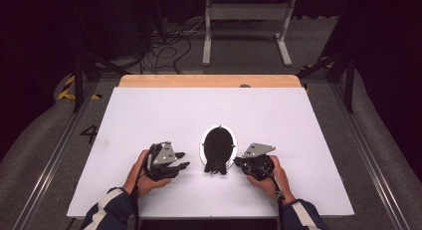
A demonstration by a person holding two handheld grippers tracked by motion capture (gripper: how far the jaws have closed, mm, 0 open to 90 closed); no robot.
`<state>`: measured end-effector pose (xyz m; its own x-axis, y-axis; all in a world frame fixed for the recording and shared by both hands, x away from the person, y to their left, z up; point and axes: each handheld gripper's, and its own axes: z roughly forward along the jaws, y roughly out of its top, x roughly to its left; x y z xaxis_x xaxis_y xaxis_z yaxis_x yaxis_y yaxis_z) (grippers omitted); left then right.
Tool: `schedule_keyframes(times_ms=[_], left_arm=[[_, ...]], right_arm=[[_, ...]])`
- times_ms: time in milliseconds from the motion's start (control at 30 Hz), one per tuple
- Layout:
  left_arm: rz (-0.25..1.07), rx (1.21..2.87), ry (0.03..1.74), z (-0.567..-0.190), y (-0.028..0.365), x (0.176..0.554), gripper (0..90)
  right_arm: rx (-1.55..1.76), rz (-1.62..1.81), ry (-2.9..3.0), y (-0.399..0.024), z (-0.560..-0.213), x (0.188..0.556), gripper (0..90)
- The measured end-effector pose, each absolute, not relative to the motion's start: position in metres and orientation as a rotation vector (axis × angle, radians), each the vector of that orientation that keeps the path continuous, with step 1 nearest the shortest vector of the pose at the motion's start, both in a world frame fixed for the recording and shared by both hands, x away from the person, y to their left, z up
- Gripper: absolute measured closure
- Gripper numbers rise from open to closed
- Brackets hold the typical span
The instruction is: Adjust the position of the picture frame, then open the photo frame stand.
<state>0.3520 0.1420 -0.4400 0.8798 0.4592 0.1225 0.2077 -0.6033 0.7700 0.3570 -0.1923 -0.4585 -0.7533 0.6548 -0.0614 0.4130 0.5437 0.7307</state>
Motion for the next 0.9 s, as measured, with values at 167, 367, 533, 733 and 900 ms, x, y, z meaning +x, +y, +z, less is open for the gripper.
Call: schedule_keyframes(times_ms=[167,367,533,733,900], left_arm=[[0.47,2.219,0.545,-0.439,0.165,0.339,43.9],[0.449,2.174,0.615,-0.44,0.19,0.331,26.6],[0.441,2.15,0.665,-0.445,0.207,0.32,16.2],[0.42,2.156,0.734,-0.455,0.228,0.309,8.0],[0.403,2.153,0.762,-0.459,0.24,0.307,5.1]], right_arm=[[0.886,1.034,2.471,-0.195,-0.457,0.355,84.9],[0.893,1.029,2.497,-0.196,-0.455,0.349,79.4],[0.878,1.029,2.506,-0.196,-0.452,0.34,72.6],[0.878,1.055,2.503,-0.199,-0.446,0.327,55.0],[0.873,1.041,2.489,-0.2,-0.446,0.318,38.3]])
